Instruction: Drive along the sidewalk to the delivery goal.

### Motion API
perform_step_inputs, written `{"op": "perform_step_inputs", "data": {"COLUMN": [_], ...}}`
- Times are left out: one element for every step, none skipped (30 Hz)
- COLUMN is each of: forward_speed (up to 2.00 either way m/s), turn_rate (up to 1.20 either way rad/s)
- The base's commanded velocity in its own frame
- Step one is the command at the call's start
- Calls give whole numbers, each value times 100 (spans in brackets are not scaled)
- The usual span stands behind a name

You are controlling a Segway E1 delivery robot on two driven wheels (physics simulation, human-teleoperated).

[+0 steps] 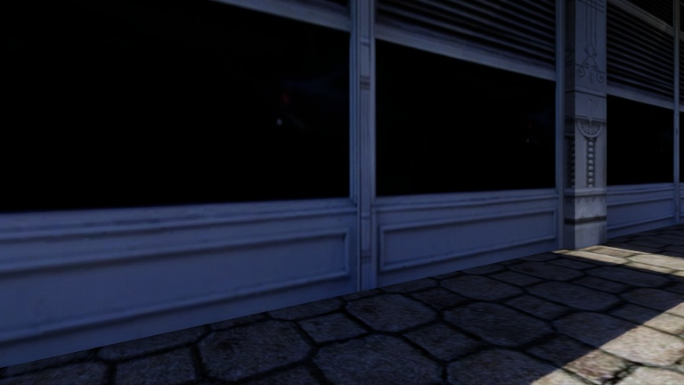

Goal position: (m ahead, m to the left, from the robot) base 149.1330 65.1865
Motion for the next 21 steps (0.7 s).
{"op": "perform_step_inputs", "data": {"forward_speed": [0,0,0,0,0,0,0,0,0,0,0,0,0,0,0,0,0,0,0,0,0], "turn_rate": [12,35,43,45,46,46,46,46,46,46,46,46,46,46,46,46,46,46,46,46,46]}}
